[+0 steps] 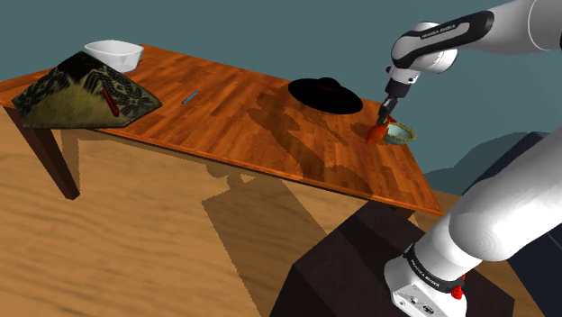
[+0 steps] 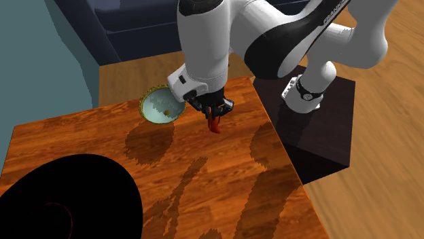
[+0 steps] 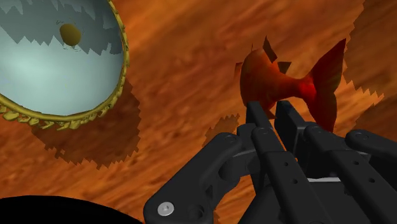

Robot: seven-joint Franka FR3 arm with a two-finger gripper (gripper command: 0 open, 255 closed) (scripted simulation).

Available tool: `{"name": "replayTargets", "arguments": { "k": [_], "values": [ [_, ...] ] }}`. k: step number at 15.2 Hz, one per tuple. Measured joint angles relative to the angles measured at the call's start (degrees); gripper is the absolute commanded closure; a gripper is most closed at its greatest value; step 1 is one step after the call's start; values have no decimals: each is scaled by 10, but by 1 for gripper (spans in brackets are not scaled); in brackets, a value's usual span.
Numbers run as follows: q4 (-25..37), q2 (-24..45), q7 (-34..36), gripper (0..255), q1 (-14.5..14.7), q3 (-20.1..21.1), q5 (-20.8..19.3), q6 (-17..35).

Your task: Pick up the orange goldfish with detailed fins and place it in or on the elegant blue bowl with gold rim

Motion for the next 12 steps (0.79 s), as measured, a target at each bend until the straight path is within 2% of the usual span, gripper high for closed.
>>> {"name": "replayTargets", "arguments": {
  "k": [12],
  "values": [
    [67, -29, 9, 255, 0, 9, -13, -93]
  ]
}}
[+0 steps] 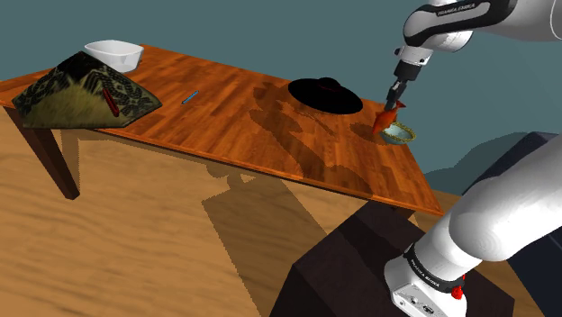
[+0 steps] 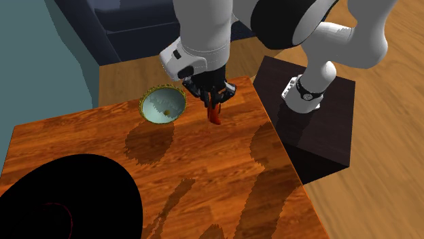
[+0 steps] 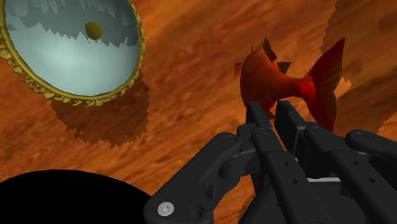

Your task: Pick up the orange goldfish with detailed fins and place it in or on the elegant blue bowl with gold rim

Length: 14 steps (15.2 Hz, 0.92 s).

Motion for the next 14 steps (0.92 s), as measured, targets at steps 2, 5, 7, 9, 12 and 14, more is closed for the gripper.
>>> {"name": "replayTargets", "arguments": {
  "k": [2, 5, 7, 9, 12, 14],
  "values": [
    [18, 9, -8, 255, -1, -5, 5, -9],
    [70, 58, -53, 255, -10, -29, 30, -20],
    [116, 97, -90, 255, -23, -47, 52, -34],
    [157, 138, -127, 255, -39, -62, 78, -44],
    [234, 207, -180, 255, -73, -76, 122, -69],
    [291, 258, -216, 255, -106, -81, 154, -88]
  ]
}}
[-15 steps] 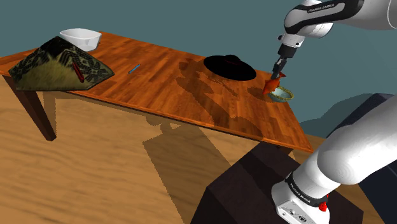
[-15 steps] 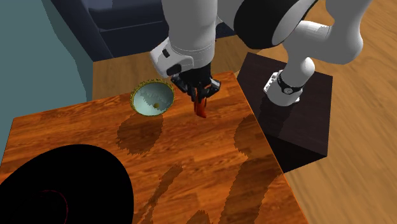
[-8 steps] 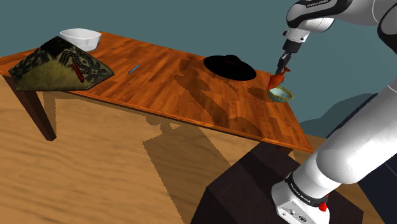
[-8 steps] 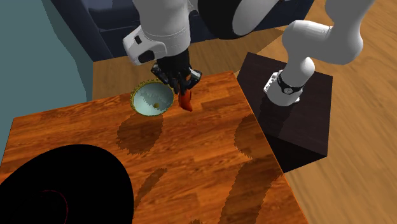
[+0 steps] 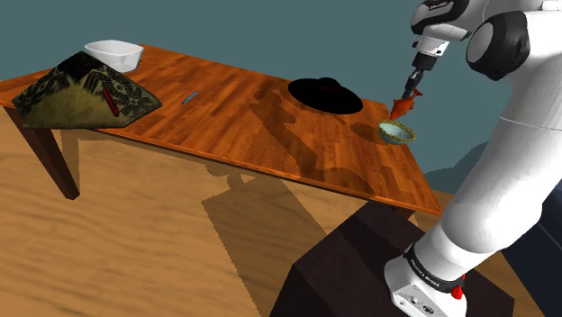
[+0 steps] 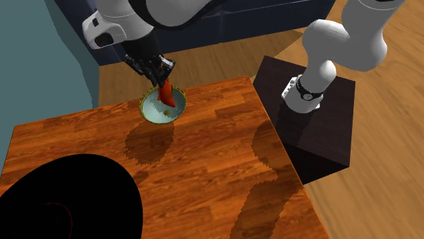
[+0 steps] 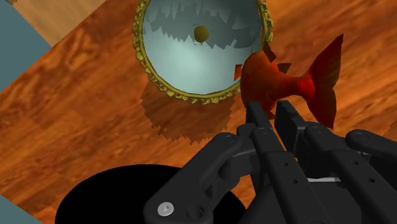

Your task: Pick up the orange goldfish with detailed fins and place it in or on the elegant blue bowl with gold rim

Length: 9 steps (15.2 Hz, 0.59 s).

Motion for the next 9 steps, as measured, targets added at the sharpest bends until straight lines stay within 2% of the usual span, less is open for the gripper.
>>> {"name": "replayTargets", "arguments": {
  "k": [3, 4, 9],
  "values": [
    [113, 79, -43, 255, -62, 2, 47, -49],
    [125, 91, -49, 255, -71, 3, 54, -52],
    [106, 103, -57, 255, -75, 6, 61, -24]
  ]
}}
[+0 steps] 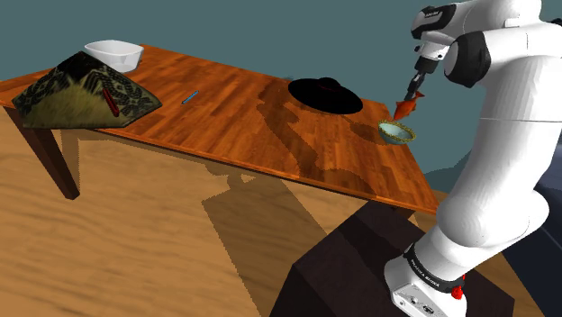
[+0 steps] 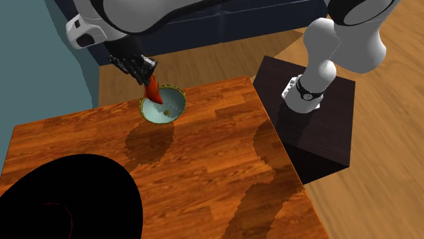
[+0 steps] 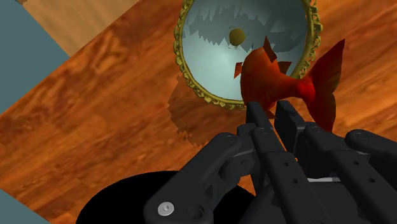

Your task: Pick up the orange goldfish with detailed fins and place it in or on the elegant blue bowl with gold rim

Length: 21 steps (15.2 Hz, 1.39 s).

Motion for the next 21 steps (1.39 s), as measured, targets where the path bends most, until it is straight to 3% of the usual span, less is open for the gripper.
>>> {"name": "replayTargets", "arguments": {
  "k": [12, 19, 20, 21],
  "values": [
    [-81, 11, -10, 255, 10, 6, 10, 87],
    [-86, 14, -11, 255, 10, 8, 12, 95],
    [-86, 14, -11, 0, 10, 8, 12, 95],
    [-86, 14, -11, 0, 10, 8, 12, 95]
  ]
}}
